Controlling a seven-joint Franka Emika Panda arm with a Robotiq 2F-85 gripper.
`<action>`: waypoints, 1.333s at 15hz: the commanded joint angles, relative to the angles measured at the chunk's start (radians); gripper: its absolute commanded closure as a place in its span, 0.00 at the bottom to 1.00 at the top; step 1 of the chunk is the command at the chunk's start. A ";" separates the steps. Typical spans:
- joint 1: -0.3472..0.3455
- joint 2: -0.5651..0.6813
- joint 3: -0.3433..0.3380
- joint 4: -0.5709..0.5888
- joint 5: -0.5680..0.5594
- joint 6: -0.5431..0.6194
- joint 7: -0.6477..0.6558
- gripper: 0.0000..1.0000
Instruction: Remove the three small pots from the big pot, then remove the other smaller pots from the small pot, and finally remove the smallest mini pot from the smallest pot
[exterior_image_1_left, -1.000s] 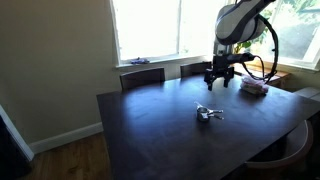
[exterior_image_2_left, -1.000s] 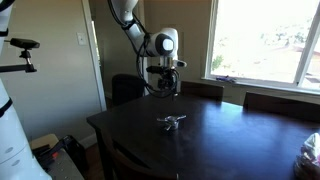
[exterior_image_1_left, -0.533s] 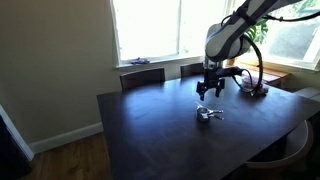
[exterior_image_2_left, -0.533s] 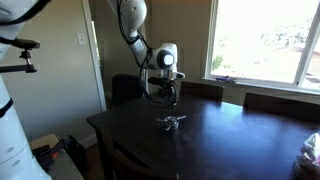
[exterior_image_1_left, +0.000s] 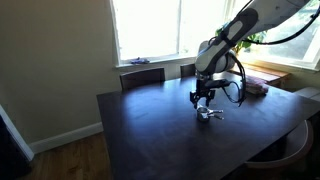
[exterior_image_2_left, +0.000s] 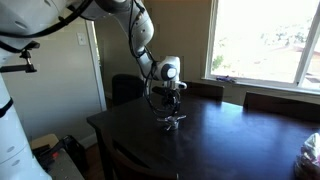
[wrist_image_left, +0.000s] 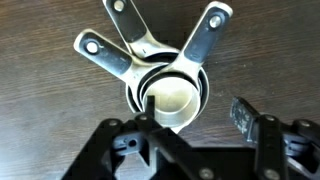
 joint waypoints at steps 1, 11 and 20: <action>0.016 0.056 -0.020 0.074 0.027 -0.003 0.022 0.52; 0.019 0.140 -0.035 0.191 0.022 -0.036 0.031 0.95; 0.005 0.112 -0.022 0.168 0.028 -0.026 0.004 0.93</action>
